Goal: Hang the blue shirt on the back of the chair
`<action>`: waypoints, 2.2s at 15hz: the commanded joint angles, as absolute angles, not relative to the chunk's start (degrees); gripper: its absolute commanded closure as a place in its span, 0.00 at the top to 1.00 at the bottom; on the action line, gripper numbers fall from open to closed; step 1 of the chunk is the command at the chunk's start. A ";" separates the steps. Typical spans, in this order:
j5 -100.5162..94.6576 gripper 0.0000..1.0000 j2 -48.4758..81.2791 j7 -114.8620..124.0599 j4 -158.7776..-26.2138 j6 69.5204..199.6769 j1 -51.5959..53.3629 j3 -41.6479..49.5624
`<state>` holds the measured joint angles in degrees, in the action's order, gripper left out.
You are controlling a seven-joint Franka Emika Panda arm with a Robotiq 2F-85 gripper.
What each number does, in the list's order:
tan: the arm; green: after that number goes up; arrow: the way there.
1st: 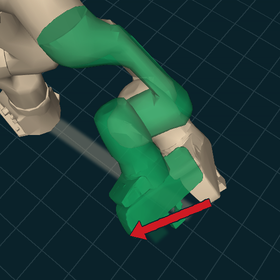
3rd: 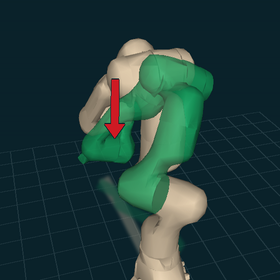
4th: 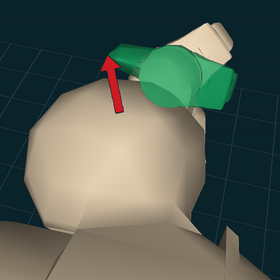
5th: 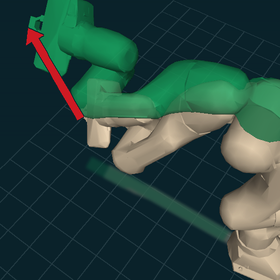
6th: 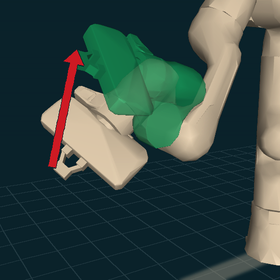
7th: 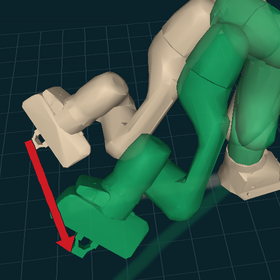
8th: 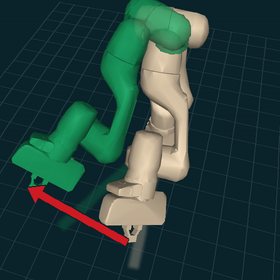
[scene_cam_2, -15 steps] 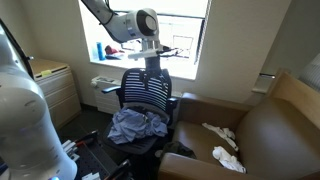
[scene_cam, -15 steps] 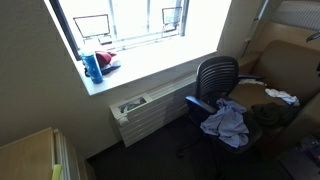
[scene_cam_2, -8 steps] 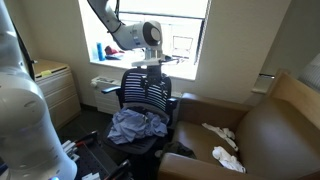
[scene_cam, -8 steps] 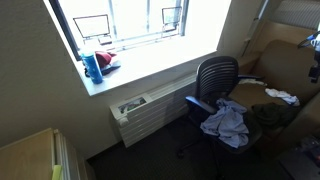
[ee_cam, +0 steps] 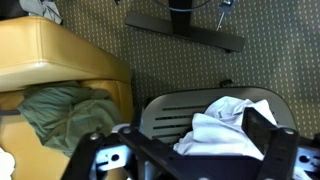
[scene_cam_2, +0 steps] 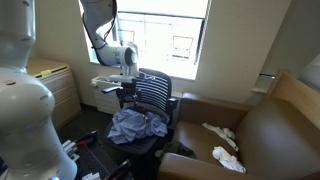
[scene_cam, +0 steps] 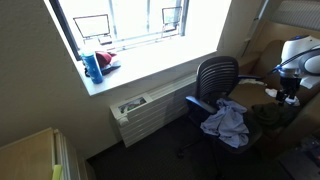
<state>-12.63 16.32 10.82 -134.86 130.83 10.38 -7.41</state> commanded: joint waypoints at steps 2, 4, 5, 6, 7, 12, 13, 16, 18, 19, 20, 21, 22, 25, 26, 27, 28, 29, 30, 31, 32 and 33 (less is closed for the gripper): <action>-12.43 1.00 17.11 11.27 -134.62 130.84 11.76 -7.04; -14.76 1.00 17.28 13.38 -134.53 129.88 12.18 -5.82; -15.38 1.00 20.41 14.76 -133.83 134.43 11.87 -5.13; -18.05 1.00 24.80 21.29 -132.76 140.03 12.93 -3.41; -19.52 1.00 27.16 25.25 -132.41 144.05 14.14 -2.58; -36.43 1.00 38.41 46.93 -127.06 159.08 33.29 9.34; -36.85 1.00 39.50 49.13 -125.97 158.79 35.85 9.79; -32.81 1.00 39.39 45.94 -126.67 157.41 35.81 7.64; -32.50 1.00 40.26 45.90 -125.68 157.10 36.53 7.22; -33.25 1.00 39.69 45.37 -126.24 156.60 36.76 7.80; -33.26 1.00 41.99 48.01 -124.34 157.66 37.72 9.34; -32.29 1.00 44.64 50.30 -122.43 160.40 37.58 9.69; -29.95 1.00 48.54 51.91 -119.24 162.57 36.96 9.14; -20.57 1.00 56.11 44.81 -112.13 165.54 32.46 3.47; -18.35 1.00 58.68 42.68 -109.03 166.28 32.48 2.74; -16.39 1.00 60.87 41.15 -106.44 167.20 33.28 2.90; -14.92 1.00 63.64 41.09 -102.84 168.13 35.59 5.07; -13.01 1.00 65.56 40.75 -100.23 168.49 36.63 6.11; -11.21 1.00 66.34 41.09 -99.05 167.88 37.57 7.11; -10.20 1.00 63.51 39.78 -103.33 167.74 37.39 6.25; -9.28 1.00 64.98 39.85 -101.30 167.76 37.96 6.94; -8.99 1.00 65.91 39.91 -100.08 167.75 38.27 7.31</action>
<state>-12.72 65.72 42.56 -100.06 167.58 36.95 6.42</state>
